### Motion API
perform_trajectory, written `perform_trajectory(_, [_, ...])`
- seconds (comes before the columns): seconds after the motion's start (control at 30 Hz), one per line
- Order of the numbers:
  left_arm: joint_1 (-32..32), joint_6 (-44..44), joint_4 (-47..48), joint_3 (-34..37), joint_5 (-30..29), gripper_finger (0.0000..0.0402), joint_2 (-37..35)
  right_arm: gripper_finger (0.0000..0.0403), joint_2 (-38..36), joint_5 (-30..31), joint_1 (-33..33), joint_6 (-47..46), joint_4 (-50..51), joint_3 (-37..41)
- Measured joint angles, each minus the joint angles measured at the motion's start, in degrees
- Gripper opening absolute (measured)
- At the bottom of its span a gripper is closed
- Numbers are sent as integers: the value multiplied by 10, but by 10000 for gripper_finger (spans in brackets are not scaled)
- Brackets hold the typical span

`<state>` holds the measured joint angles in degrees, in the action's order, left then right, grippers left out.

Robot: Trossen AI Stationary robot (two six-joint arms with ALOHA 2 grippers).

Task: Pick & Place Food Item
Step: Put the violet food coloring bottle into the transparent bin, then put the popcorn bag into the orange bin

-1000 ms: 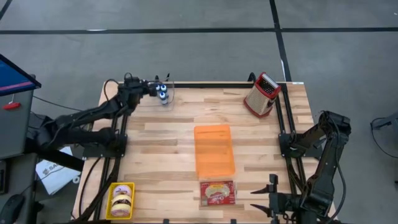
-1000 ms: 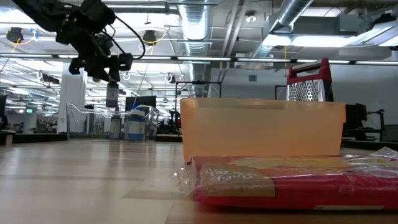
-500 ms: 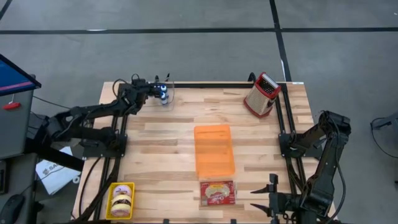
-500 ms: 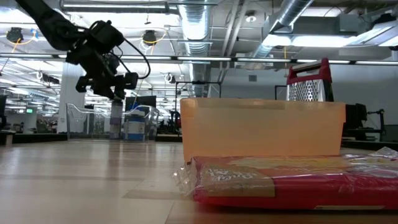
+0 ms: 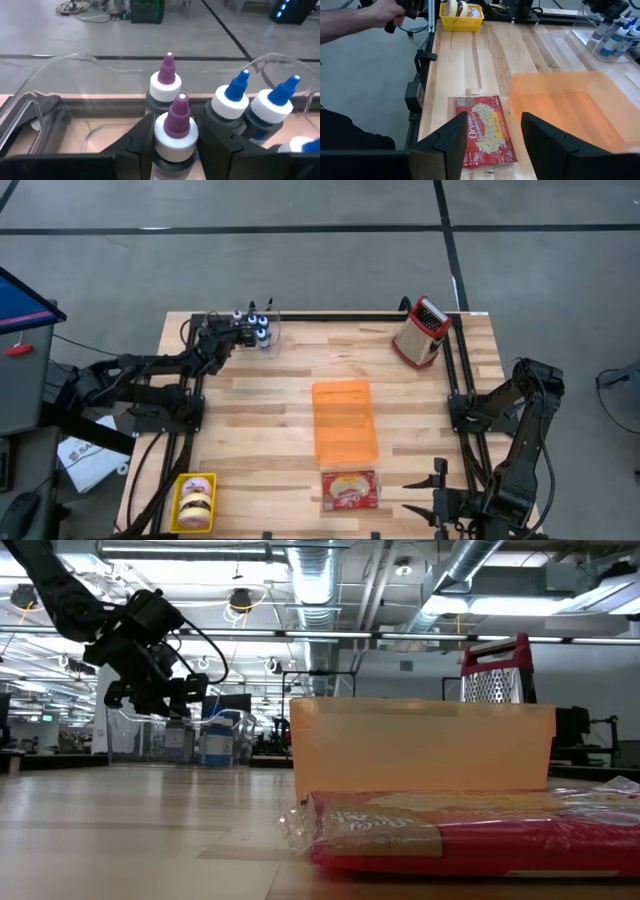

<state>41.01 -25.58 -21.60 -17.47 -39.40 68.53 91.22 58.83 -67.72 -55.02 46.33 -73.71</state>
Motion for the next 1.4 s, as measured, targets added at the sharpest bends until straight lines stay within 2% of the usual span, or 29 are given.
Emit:
perform_trajectory(0.53, [0,16,-13,6,15,113,0,177,0,11,0,1,0,0])
perform_trajectory(0.73, [0,16,-19,6,15,166,0,177,0,11,0,1,0,0])
perform_trajectory(1.0, [0,54,-61,6,24,173,0,177,0,11,0,0,6,0])
perform_trajectory(1.2, [-14,76,-108,6,134,176,-14,177,0,13,0,-16,13,0])
perform_trajectory(1.4, [-73,77,-74,6,314,167,-61,177,0,13,0,-25,15,0])
